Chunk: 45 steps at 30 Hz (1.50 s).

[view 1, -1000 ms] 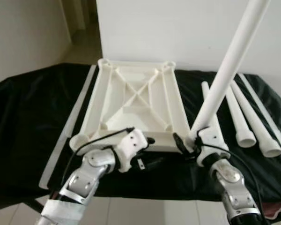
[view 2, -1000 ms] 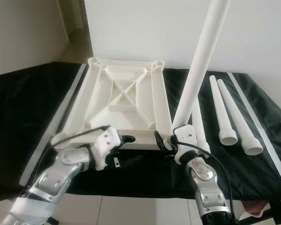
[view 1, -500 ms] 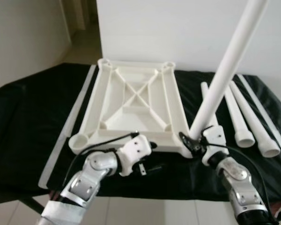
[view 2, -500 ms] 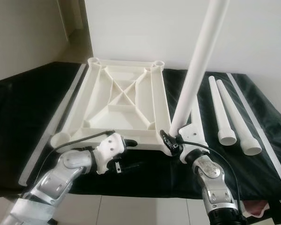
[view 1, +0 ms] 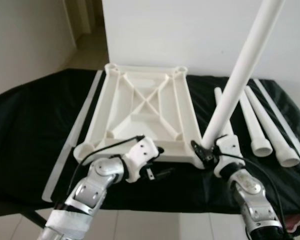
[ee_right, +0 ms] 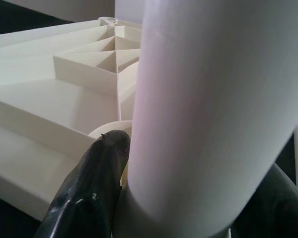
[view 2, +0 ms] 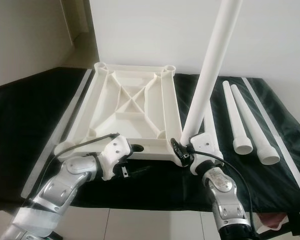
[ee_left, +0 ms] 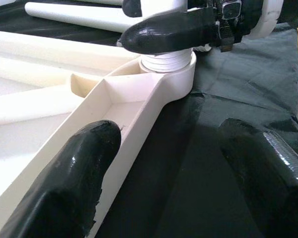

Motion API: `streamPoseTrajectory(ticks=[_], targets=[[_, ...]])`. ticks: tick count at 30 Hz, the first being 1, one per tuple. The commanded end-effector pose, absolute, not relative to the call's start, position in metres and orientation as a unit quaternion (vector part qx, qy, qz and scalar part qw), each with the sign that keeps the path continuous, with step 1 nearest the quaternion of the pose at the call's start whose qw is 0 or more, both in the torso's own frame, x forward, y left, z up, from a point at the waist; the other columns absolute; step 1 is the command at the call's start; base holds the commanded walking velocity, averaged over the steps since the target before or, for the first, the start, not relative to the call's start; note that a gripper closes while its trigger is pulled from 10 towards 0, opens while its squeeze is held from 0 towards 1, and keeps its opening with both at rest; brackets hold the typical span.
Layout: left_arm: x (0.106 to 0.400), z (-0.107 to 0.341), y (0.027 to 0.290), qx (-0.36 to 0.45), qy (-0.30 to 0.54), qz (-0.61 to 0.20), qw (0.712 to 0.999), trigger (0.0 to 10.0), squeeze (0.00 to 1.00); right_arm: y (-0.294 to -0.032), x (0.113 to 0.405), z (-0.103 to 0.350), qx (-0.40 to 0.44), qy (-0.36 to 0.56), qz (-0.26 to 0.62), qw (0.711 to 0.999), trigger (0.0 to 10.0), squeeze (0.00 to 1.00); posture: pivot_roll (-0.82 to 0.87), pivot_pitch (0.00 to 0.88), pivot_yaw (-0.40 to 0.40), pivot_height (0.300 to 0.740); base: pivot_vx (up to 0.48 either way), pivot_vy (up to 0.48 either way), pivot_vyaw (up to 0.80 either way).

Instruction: Building children table

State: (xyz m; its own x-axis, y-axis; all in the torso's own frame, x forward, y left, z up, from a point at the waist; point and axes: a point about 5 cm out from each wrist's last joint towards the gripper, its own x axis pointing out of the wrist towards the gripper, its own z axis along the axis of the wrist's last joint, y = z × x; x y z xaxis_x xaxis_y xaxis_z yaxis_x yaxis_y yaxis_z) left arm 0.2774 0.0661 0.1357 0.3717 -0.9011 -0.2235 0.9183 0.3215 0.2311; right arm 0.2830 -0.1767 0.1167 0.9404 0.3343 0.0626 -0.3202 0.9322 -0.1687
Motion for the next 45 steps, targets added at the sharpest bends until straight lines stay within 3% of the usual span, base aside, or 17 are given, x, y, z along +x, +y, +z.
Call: streamPoseTrajectory(ticks=[1, 5, 7, 18, 23, 33, 34, 35, 36, 42, 43, 45], targets=[[0.278, 0.134, 0.067, 0.161, 0.028, -0.546, 0.822, 10.0, 0.0, -0.172, 0.279, 0.102, -0.081, -0.005, 0.145, 0.986, 10.0, 0.0, 0.03, 0.0, -0.009, 0.74, 0.0, 0.0, 0.0], [0.278, 0.134, 0.065, 0.151, 0.032, -0.551, 0.82, 10.0, 0.0, -0.171, 0.279, 0.101, -0.07, -0.002, 0.115, 0.991, 10.0, 0.0, 0.02, 0.0, -0.003, 0.74, 0.0, 0.0, 0.0], [0.279, 0.135, 0.064, 0.156, 0.026, -0.554, 0.817, 10.0, 0.0, -0.171, 0.28, 0.1, -0.04, 0.0, 0.042, 0.998, 10.0, 0.0, 0.01, 0.0, 0.0, 0.74, 0.0, 0.0, 0.0], [0.276, 0.134, 0.056, 0.149, 0.025, -0.568, 0.809, 10.0, 0.0, -0.151, 0.277, 0.099, 0.012, 0.003, -0.144, 0.989, 10.0, 0.0, -0.01, 0.0, 0.003, 0.74, 0.0, 0.0, 0.0], [0.278, 0.134, 0.056, 0.149, 0.025, -0.568, 0.809, 10.0, 0.0, -0.143, 0.278, 0.1, 0.011, 0.008, -0.138, 0.99, 10.0, 0.0, -0.01, 0.0, 0.008, 0.74, 0.0, 0.0, 0.0], [0.282, 0.137, 0.058, 0.152, 0.021, -0.564, 0.811, 10.0, 0.0, -0.153, 0.281, 0.106, -0.001, -0.014, -0.151, 0.988, 10.0, 0.0, -0.01, 0.0, 0.013, 0.74, 0.0, 0.0, 0.0], [0.283, 0.137, 0.058, 0.153, 0.02, -0.563, 0.812, 10.0, 0.0, -0.153, 0.282, 0.107, 0.001, -0.018, -0.139, 0.99, 10.0, 0.13, -0.01, 0.0, 0.012, 0.74, 0.0, 0.0, 0.0], [0.283, 0.137, 0.058, 0.153, 0.02, -0.563, 0.812, 10.0, 0.0, -0.153, 0.282, 0.107, 0.001, -0.018, -0.139, 0.99, 10.0, 0.13, -0.01, 0.0, 0.012, 0.74, 0.0, 0.0, 0.0], [0.283, 0.138, 0.059, 0.153, 0.019, -0.561, 0.813, 10.0, 0.0, -0.152, 0.281, 0.11, 0.005, -0.03, -0.118, 0.993, 10.0, 1.0, -0.01, 0.0, 0.012, 0.74, 0.0, 0.0, 0.0], [0.283, 0.138, 0.06, 0.153, 0.02, -0.559, 0.814, 10.0, 0.0, -0.155, 0.279, 0.116, -0.013, -0.05, -0.078, 0.996, 10.0, 1.0, -0.01, 0.0, 0.014, 0.74, 0.0, 0.0, 0.0], [0.283, 0.138, 0.06, 0.152, 0.02, -0.56, 0.814, 10.0, 0.0, -0.157, 0.279, 0.117, -0.015, -0.053, -0.064, 0.996, 10.0, 0.0, -0.01, 0.0, 0.013, 0.74, 0.0, 0.0, 0.0], [0.282, 0.138, 0.06, 0.152, 0.02, -0.561, 0.814, 10.0, 0.0, -0.158, 0.278, 0.121, -0.016, -0.064, -0.03, 0.997, 10.0, 0.0, -0.01, 0.0, 0.014, 0.74, 0.0, 0.0, 0.0]])
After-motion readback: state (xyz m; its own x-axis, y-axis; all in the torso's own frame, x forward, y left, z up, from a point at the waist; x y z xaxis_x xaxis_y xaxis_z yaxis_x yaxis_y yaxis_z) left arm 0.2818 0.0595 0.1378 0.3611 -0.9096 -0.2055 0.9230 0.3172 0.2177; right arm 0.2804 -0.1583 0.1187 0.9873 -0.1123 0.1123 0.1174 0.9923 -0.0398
